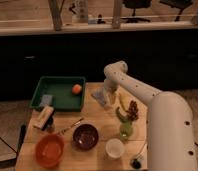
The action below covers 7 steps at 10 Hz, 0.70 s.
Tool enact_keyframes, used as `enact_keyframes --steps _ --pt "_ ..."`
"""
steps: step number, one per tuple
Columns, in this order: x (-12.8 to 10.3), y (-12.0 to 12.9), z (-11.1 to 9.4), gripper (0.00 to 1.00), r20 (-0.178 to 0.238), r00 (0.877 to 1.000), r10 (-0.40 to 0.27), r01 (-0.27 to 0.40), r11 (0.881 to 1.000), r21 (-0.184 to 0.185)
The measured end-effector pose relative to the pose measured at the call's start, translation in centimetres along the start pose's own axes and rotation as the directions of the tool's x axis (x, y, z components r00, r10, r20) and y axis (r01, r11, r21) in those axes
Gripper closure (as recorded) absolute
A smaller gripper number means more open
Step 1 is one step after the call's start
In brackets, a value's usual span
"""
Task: Wipe purple bowl with towel
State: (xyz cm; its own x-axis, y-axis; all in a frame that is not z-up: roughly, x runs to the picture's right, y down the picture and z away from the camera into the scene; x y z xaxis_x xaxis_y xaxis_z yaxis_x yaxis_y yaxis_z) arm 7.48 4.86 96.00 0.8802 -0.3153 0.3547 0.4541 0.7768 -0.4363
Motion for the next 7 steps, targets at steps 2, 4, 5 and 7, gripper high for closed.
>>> enact_keyframes --steps 2,4,5,7 --pt "-0.4 -0.4 0.5 0.2 0.001 1.0 -0.012 0.012 1.0 -0.019" --pt "-0.5 -0.7 1.3 0.2 0.005 1.0 -0.016 0.016 0.999 -0.039" --pt "-0.4 -0.8 1.9 0.21 0.006 1.0 -0.014 0.014 0.999 -0.053" --pt "0.2 -0.8 3.8 0.48 0.016 1.0 0.008 -0.007 0.995 -0.096"
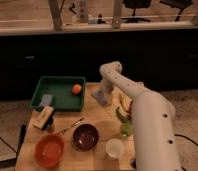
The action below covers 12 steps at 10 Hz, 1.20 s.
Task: Wipe purple bowl with towel
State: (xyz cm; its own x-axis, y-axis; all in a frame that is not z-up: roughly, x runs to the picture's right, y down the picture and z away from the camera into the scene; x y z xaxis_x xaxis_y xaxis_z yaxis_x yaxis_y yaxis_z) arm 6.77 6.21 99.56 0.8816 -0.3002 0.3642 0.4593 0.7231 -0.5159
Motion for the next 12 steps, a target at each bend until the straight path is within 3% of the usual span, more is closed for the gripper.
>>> enact_keyframes --steps 5,9,12 --pt "0.4 0.0 -0.9 0.94 -0.006 1.0 0.001 -0.001 1.0 0.007" --pt "0.2 0.6 -1.3 0.96 -0.013 1.0 -0.004 0.004 1.0 -0.001" --pt "-0.7 1.8 -2.8 0.96 -0.029 1.0 -0.012 0.013 0.999 0.039"
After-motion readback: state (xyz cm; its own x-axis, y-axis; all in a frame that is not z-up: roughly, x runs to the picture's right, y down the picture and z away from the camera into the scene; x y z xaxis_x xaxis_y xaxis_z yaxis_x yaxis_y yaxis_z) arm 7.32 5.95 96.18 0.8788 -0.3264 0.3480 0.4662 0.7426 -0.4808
